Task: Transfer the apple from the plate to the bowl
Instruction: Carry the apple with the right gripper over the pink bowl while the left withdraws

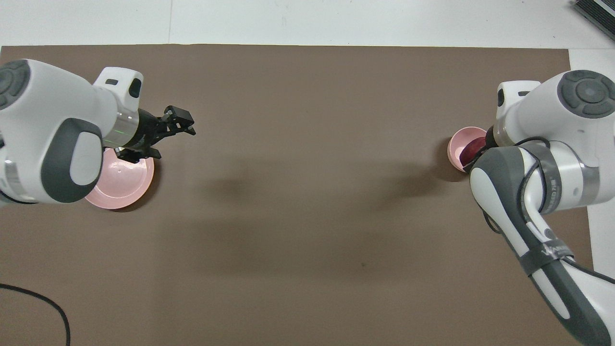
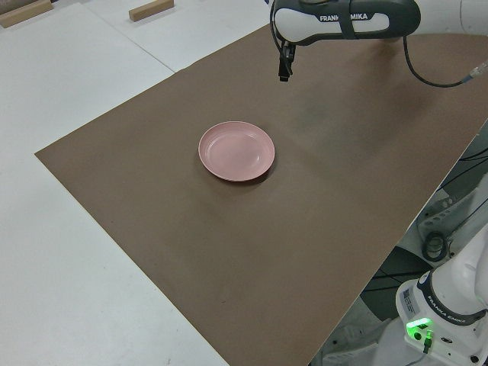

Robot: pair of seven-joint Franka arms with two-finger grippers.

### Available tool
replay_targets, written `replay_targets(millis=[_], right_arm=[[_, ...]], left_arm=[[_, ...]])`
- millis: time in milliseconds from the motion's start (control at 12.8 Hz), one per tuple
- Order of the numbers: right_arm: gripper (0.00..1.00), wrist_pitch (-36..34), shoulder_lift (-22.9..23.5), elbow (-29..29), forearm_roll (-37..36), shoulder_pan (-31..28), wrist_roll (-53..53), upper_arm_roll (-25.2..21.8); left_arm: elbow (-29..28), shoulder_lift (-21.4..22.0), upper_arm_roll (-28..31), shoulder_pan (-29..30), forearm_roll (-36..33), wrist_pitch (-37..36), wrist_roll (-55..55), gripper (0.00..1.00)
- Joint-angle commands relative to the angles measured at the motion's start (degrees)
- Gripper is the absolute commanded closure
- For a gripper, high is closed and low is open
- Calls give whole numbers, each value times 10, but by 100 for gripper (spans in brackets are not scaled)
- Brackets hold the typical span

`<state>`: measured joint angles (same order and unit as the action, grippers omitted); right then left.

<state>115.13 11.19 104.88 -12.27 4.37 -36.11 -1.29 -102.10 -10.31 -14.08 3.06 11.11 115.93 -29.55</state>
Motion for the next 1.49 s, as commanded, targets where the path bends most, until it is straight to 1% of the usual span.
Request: replay_targets(millis=[0,78,157,235,392,470,627,705,783,861,1018,1096,1175,1331,1410], right_arm=[[78,33,32,-11,-79,-2,8,3],[81,48,45,-11,-117,1,13,3],[81,70,61,-10,-129,-1,17,3],[80,84,66,-6,-130,-3,17,4],[79,104,83,-1,-131,-3,18,4],[78,112,83,11,-130,-4,24,3],[66,119,83,17,-130,-6,27,4],[42,121,84,18,-130,-7,31,4],[3,116,83,18,-128,-5,32,4],[0,113,84,17,-122,-6,31,5],[0,100,79,14,-113,-2,32,6],[0,83,75,9,-99,1,32,7],[0,63,68,1,-78,1,32,8],[0,13,43,-15,-8,3,44,9],[0,-18,31,-24,17,3,78,10]], left_arm=[[-2,46,1,26,-33,-62,105,0],[0,62,3,28,-69,-76,128,0],[11,72,3,28,-95,-84,143,0],[32,75,3,27,-114,-113,153,0],[107,65,2,22,-137,-195,202,0],[135,64,2,25,-139,-218,230,0],[148,69,4,27,-138,-239,236,0],[147,71,4,27,-133,-237,236,0],[144,72,5,28,-131,-238,235,0],[144,72,5,30,-130,-237,231,0],[144,72,5,29,-130,-236,232,0],[143,72,5,29,-130,-238,232,0],[143,72,5,30,-130,-238,231,0],[143,72,5,32,-130,-238,231,0],[143,72,5,33,-130,-238,231,0]])
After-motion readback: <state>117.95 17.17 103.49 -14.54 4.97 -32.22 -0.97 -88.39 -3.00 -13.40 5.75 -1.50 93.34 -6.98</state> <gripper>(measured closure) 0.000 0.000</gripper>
